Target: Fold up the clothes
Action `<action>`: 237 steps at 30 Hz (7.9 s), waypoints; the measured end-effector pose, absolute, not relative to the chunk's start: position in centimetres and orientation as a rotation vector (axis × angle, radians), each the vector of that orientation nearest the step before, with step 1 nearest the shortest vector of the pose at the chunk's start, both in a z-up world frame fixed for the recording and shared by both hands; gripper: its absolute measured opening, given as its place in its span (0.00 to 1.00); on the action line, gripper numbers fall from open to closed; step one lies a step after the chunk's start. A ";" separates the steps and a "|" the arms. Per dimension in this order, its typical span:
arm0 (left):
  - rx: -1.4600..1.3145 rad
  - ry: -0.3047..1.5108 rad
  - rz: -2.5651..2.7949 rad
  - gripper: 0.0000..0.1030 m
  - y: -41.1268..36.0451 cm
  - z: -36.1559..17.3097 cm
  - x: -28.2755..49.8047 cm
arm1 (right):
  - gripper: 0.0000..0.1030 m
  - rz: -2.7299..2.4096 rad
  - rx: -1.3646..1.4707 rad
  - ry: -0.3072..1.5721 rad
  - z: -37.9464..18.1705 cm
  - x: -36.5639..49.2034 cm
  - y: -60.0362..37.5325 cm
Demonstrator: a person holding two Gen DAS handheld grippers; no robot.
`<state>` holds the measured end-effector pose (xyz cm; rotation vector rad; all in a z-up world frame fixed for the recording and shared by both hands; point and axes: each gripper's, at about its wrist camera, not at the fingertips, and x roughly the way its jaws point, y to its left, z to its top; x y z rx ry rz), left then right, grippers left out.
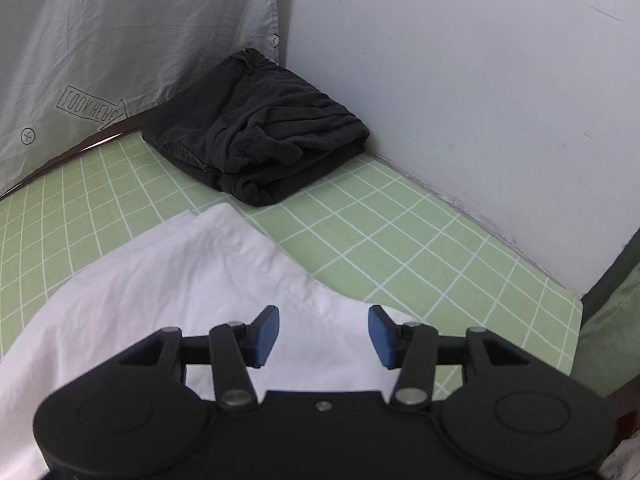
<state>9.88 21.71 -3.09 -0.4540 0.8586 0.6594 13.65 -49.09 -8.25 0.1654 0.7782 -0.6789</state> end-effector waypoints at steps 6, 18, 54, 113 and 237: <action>-0.441 0.858 0.590 0.76 24.2 -2.4 11.9 | 0.61 -0.537 0.152 0.764 -7.3 17.1 -42.2; -0.461 1.014 0.300 0.76 27.2 -5.8 22.6 | 0.62 -0.275 0.090 0.819 -7.4 27.7 -26.0; -0.612 1.175 0.107 0.76 24.7 -11.7 29.1 | 0.75 -0.099 0.454 0.905 -6.1 33.6 -11.0; -0.477 0.895 0.465 0.72 28.9 -6.9 22.3 | 0.74 -0.309 -0.091 0.740 -5.8 28.7 -24.7; -0.430 0.518 0.309 0.11 26.5 4.4 9.9 | 0.96 -0.516 0.030 0.965 -13.1 9.0 -28.0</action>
